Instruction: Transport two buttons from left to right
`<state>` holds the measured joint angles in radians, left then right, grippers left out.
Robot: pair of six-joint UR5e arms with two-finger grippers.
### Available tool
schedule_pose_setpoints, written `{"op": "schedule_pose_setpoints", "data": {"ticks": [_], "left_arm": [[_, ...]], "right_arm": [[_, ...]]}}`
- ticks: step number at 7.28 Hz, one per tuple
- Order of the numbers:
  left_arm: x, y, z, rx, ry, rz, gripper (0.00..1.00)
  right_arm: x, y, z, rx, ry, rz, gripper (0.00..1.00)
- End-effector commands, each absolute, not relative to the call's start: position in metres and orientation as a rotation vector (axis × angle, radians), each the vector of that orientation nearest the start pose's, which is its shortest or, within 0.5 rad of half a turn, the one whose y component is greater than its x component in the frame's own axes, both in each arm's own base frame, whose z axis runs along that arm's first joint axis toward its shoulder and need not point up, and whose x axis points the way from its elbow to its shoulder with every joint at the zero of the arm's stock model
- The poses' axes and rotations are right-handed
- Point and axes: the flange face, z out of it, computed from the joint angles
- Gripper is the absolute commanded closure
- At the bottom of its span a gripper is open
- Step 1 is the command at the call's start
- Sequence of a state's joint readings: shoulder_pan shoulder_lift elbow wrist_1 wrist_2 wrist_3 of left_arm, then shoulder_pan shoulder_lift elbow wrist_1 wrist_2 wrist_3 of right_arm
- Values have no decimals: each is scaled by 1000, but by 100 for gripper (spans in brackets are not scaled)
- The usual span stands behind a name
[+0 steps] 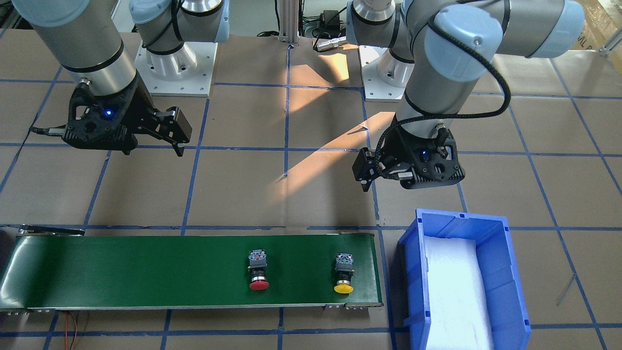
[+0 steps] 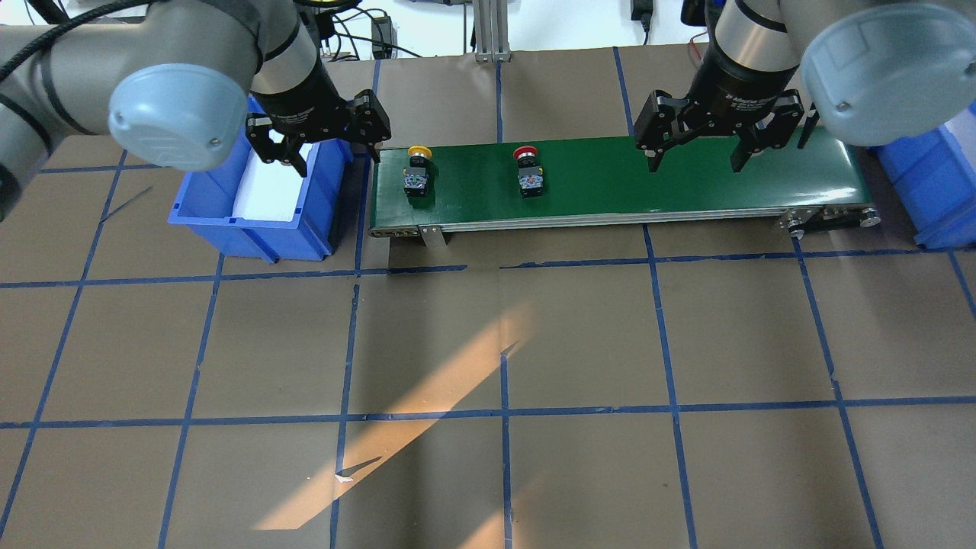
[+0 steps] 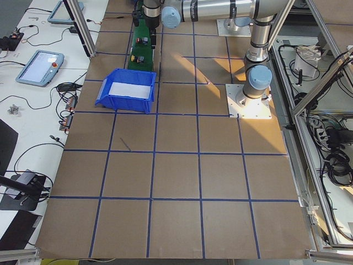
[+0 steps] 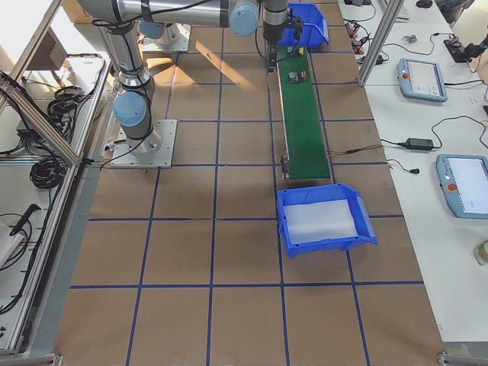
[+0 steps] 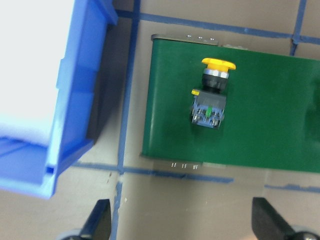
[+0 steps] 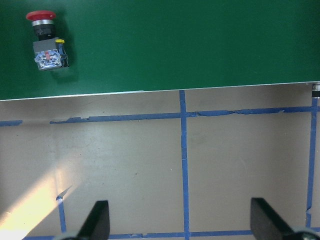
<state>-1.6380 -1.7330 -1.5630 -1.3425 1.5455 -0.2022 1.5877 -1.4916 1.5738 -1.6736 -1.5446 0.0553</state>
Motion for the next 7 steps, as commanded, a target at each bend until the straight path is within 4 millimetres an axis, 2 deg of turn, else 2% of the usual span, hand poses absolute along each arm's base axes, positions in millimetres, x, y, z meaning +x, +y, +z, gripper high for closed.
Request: {"op": "schedule_pose_setpoints", "data": {"ticks": [1, 2, 3, 7], "left_arm": [[-160, -530, 448, -70, 3168, -114, 0], [-163, -510, 462, -50, 3169, -111, 0], [-162, -494, 467, -48, 3167, -83, 0], [-161, -486, 463, -57, 3168, -65, 0]], "right_arm": [[145, -524, 456, 59, 3114, -30, 0], [145, -524, 455, 59, 3114, -27, 0], [145, -525, 455, 59, 3113, -27, 0], [145, -525, 456, 59, 3113, -29, 0]]}}
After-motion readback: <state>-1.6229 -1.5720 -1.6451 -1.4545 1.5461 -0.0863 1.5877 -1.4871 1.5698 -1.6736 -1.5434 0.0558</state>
